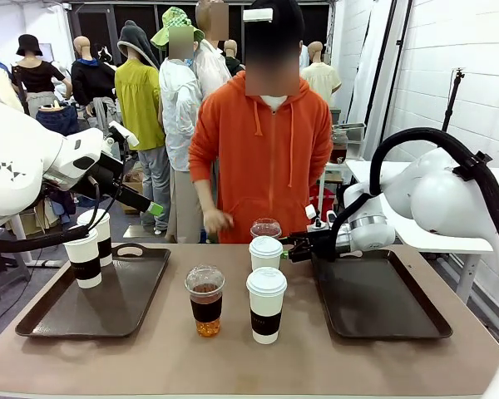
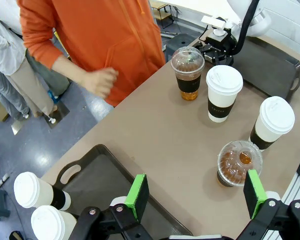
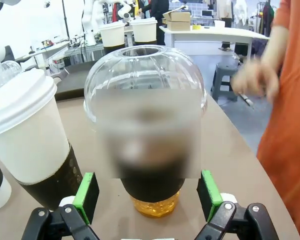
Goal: Distribute the coffee onto the tray.
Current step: Pick up one iced Americano and place it on the right Handle tray.
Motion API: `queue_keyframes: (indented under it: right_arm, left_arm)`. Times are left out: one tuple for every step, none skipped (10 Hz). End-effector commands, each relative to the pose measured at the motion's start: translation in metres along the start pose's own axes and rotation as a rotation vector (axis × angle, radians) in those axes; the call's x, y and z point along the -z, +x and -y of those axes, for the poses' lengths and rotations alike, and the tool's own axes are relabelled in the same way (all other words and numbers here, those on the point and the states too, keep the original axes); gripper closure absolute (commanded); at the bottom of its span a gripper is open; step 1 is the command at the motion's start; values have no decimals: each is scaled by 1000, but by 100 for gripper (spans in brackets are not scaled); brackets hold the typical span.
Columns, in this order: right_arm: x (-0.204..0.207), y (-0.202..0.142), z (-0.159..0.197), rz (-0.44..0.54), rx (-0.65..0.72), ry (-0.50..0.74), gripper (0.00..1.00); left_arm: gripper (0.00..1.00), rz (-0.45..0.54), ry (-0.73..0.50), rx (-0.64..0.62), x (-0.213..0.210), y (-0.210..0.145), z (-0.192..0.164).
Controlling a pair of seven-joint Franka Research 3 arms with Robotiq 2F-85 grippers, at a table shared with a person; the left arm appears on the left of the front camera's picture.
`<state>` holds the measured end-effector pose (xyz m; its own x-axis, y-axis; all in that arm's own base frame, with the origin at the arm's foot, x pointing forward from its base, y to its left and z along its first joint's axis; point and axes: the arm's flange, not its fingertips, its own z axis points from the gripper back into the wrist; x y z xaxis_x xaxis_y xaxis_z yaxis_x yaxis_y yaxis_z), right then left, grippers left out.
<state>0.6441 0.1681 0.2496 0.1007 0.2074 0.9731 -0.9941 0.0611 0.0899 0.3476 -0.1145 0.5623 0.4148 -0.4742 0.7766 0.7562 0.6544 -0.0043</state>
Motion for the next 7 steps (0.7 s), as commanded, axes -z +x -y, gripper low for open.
queue_keyframes:
  right_arm:
    - [7, 0, 7, 17, -22, 17, 0]
    - [10, 0, 8, 16, -23, 23, 0]
    - [13, -1, 9, 11, -19, 33, 0]
    - [15, -2, 9, 13, -16, 37, 0]
    - [18, -3, 10, 13, -14, 42, 0]
    - [22, -2, 12, 15, -13, 47, 0]
    - [26, -3, 14, 16, -9, 56, 0]
  left_arm:
    - [0, 2, -11, -5, 0, -1, -1]
    - [0, 2, -11, -5, 0, -1, -1]
    - [0, 2, -11, -5, 0, -1, -1]
    - [0, 2, -11, -5, 0, -1, -1]
    - [0, 2, -11, -5, 0, -1, -1]
    - [0, 2, -11, -5, 0, -1, -1]
    - [0, 2, -11, -5, 0, -1, -1]
